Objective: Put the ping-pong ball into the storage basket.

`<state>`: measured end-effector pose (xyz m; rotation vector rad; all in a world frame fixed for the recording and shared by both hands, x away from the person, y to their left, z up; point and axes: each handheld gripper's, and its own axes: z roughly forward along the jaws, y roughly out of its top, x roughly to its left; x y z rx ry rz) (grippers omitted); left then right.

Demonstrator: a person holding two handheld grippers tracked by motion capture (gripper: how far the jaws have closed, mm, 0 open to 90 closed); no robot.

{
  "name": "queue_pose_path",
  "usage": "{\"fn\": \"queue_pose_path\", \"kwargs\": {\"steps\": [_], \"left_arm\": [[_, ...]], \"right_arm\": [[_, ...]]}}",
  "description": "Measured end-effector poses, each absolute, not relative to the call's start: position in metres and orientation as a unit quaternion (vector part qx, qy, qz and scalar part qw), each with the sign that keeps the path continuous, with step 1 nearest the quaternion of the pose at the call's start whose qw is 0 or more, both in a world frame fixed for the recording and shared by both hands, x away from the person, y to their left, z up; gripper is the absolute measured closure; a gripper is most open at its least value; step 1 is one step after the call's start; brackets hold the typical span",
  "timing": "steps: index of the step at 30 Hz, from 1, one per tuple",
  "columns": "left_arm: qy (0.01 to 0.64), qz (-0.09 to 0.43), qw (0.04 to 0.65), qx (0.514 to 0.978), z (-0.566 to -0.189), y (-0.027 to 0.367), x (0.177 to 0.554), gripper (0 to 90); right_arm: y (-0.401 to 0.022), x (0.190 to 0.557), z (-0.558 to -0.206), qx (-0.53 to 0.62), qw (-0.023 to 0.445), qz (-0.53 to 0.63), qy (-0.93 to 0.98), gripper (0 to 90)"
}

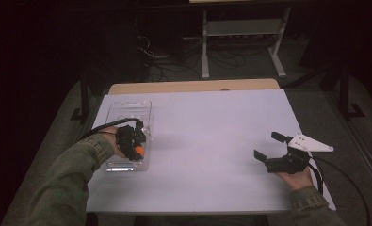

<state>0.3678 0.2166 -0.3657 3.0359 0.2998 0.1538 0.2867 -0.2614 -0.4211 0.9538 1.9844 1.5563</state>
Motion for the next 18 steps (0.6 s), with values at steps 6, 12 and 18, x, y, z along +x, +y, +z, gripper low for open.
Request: {"fn": "queue_pose_path", "kwargs": {"steps": [6, 12, 18], "left_arm": [[0.099, 0.046, 0.041, 0.993, -0.371, 0.217, 0.369, 50.5], [0.104, 0.046, 0.046, 0.992, -0.377, 0.22, 0.371, 50.4], [0.103, 0.043, 0.046, 0.993, -0.38, 0.217, 0.372, 50.4]], "right_arm": [[-0.262, 0.286, -0.421, 0.345, 0.221, 0.564, 0.717, 0.0], [-0.262, 0.287, -0.421, 0.345, 0.221, 0.563, 0.718, 0.0], [-0.261, 0.287, -0.421, 0.346, 0.22, 0.562, 0.718, 0.0]]}}
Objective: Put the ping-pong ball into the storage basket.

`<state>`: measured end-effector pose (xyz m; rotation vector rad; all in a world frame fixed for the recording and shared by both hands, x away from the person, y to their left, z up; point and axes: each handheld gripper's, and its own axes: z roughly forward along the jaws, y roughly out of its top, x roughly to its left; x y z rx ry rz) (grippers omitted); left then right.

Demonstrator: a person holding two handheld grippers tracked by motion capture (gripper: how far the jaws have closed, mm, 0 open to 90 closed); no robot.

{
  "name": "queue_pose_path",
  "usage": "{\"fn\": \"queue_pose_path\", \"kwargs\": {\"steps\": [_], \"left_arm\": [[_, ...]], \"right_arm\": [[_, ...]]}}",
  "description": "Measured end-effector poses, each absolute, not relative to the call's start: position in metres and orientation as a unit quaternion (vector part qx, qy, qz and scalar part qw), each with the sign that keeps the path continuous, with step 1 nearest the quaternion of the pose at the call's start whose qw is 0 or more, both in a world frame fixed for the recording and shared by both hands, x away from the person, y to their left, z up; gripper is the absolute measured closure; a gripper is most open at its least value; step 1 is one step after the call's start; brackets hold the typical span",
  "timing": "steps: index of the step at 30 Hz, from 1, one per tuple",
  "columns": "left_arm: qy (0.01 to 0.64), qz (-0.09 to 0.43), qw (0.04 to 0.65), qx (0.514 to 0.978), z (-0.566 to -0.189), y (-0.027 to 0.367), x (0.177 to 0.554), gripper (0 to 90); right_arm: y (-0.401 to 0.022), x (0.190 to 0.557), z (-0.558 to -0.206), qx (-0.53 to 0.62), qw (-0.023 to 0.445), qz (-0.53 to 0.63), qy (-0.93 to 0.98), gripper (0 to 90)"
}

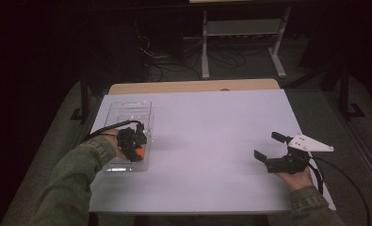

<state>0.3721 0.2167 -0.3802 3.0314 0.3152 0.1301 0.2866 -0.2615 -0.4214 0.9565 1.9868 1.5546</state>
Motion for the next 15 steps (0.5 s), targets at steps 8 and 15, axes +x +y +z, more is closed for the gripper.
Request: {"fn": "queue_pose_path", "kwargs": {"steps": [8, 15], "left_arm": [[0.107, 0.046, 0.044, 0.992, -0.3807, 0.2179, 0.3728, 50.3], [0.11, 0.055, 0.041, 0.992, -0.3798, 0.2195, 0.373, 50.0]], "right_arm": [[-0.2615, 0.2862, -0.4213, 0.345, 0.22, 0.563, 0.718, 0.0], [-0.2613, 0.2861, -0.4214, 0.346, 0.218, 0.563, 0.719, 0.0]]}}
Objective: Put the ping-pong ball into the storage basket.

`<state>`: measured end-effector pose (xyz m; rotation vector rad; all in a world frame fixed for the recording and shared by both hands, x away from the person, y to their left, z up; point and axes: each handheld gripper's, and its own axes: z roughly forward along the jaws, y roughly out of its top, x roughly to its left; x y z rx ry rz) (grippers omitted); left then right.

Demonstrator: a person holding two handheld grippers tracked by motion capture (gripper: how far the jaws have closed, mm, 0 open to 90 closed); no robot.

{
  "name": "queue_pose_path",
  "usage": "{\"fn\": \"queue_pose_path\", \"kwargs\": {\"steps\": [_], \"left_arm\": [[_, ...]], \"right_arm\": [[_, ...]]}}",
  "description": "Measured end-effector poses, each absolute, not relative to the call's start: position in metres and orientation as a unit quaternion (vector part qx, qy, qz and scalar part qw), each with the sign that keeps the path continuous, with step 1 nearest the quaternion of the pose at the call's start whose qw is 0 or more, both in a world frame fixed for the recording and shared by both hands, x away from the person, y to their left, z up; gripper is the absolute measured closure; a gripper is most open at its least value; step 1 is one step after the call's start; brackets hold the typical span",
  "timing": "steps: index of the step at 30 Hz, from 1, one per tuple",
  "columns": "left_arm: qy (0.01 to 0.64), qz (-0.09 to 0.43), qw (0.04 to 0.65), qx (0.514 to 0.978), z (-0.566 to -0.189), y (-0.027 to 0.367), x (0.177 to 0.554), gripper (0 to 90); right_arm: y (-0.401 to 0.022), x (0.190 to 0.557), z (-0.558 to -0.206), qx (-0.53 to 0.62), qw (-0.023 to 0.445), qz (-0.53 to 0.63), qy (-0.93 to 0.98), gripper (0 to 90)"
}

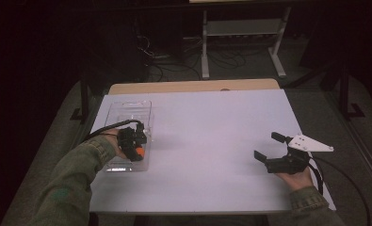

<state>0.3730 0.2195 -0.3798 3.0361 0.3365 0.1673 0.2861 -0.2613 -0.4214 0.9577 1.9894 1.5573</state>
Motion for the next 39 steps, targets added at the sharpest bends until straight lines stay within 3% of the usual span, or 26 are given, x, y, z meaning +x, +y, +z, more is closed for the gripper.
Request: {"fn": "queue_pose_path", "kwargs": {"steps": [12, 18, 39], "left_arm": [[0.126, 0.08, 0.044, 0.988, -0.374, 0.223, 0.372, 36.0], [0.148, 0.085, 0.054, 0.984, -0.37, 0.227, 0.375, 34.9], [0.197, 0.141, 0.123, 0.962, -0.342, 0.238, 0.367, 0.6]], "right_arm": [[-0.261, 0.286, -0.421, 0.346, 0.218, 0.563, 0.719, 0.0], [-0.261, 0.286, -0.422, 0.346, 0.217, 0.562, 0.719, 0.0], [-0.262, 0.284, -0.422, 0.347, 0.219, 0.56, 0.719, 0.0]]}}
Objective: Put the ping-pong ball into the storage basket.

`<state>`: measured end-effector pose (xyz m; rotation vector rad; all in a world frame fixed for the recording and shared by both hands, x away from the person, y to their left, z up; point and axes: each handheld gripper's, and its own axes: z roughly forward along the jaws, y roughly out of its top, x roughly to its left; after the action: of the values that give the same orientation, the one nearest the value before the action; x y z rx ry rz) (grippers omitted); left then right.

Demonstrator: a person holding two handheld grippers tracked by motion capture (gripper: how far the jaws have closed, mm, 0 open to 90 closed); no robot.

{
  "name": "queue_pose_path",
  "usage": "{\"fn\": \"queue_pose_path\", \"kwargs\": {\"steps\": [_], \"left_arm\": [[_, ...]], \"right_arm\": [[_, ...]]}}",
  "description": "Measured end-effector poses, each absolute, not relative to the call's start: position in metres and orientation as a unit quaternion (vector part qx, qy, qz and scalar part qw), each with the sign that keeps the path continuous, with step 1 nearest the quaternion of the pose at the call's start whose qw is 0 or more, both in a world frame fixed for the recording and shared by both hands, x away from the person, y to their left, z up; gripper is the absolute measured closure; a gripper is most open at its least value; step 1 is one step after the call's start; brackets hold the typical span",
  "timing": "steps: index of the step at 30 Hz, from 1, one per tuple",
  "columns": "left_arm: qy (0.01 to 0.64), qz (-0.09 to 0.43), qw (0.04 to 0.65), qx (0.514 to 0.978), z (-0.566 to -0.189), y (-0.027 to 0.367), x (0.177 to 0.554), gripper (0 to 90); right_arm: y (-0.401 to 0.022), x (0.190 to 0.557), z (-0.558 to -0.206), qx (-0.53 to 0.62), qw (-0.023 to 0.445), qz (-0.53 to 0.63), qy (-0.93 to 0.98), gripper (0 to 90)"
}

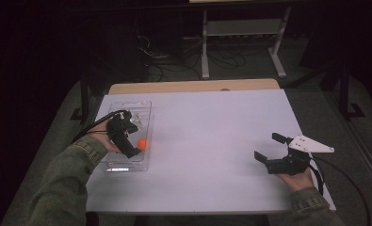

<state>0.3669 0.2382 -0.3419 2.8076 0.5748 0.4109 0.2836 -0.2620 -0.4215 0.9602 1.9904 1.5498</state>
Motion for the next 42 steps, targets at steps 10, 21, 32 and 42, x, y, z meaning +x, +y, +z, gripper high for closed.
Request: {"fn": "queue_pose_path", "kwargs": {"steps": [10, 21, 32, 42], "left_arm": [[0.206, 0.171, 0.178, 0.947, -0.333, 0.24, 0.353, 0.0], [0.227, 0.191, 0.224, 0.928, -0.329, 0.251, 0.345, 0.0], [0.218, 0.158, 0.27, 0.924, -0.33, 0.26, 0.335, 0.0], [0.208, 0.154, 0.317, 0.912, -0.331, 0.266, 0.322, 0.0]], "right_arm": [[-0.262, 0.283, -0.421, 0.348, 0.22, 0.561, 0.719, 0.0], [-0.263, 0.283, -0.421, 0.348, 0.221, 0.56, 0.719, 0.0], [-0.262, 0.283, -0.422, 0.349, 0.22, 0.559, 0.72, 0.0], [-0.262, 0.283, -0.422, 0.35, 0.219, 0.559, 0.719, 0.0]]}}
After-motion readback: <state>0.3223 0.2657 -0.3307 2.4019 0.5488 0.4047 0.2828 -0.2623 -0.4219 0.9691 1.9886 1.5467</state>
